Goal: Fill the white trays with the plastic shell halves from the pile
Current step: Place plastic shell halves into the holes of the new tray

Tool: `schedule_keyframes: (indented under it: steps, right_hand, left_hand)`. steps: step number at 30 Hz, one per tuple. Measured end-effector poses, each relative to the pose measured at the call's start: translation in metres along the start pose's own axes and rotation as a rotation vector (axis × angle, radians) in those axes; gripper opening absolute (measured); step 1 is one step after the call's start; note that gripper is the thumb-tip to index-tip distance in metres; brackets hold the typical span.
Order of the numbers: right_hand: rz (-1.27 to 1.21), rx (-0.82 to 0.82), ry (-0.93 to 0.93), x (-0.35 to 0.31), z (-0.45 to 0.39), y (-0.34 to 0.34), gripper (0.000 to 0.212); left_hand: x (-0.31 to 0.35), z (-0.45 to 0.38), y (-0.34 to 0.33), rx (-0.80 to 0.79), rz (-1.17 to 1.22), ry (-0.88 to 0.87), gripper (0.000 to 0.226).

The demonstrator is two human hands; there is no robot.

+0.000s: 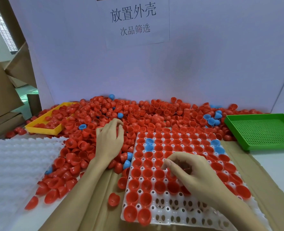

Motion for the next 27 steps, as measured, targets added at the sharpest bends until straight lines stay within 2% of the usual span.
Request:
schedule_keyframes:
  steps: [2,5,7,14,18,22,24,27]
  right_hand:
    - [0.0,0.004,0.003,0.001,-0.001,0.001,0.02]
    - [0.013,0.007,0.017,0.001,-0.001,0.002,0.02]
    - [0.021,0.01,0.013,0.002,-0.001,0.002,0.02]
    - [0.011,0.027,0.007,0.005,0.0,0.004,0.02]
    - [0.005,0.03,0.01,0.006,-0.001,0.004,0.02]
    - [0.021,0.062,0.018,0.008,-0.003,0.008,0.02]
    - [0.031,0.086,0.014,0.01,-0.003,0.01,0.018]
    - [-0.017,0.151,-0.008,0.012,-0.004,0.01,0.011]
  left_hand:
    - [-0.003,-0.009,-0.004,-0.012,-0.03,-0.032,0.021]
    - [-0.007,-0.02,-0.012,-0.337,-0.143,-0.089,0.046]
    - [-0.007,-0.021,-0.018,-0.444,-0.259,-0.111,0.053]
    - [-0.01,-0.012,-0.019,-0.225,-0.219,-0.012,0.011]
    - [-0.005,-0.004,-0.011,-0.116,-0.142,-0.043,0.008]
    - [0.004,-0.007,0.004,-0.017,-0.264,-0.155,0.027]
    - [0.019,-0.008,0.013,0.036,-0.167,-0.191,0.028]
    - [0.057,0.003,0.021,0.039,0.24,-0.061,0.024]
Point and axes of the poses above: each hand's wrist, its own z-axis away from the middle knuckle, its own y-axis out of the back of the hand, x = y × z, the point moved 1 cm from there along -z, towards the middle knuckle, and after that the axes turned 7 degrees about z, right-handed, at the moved point
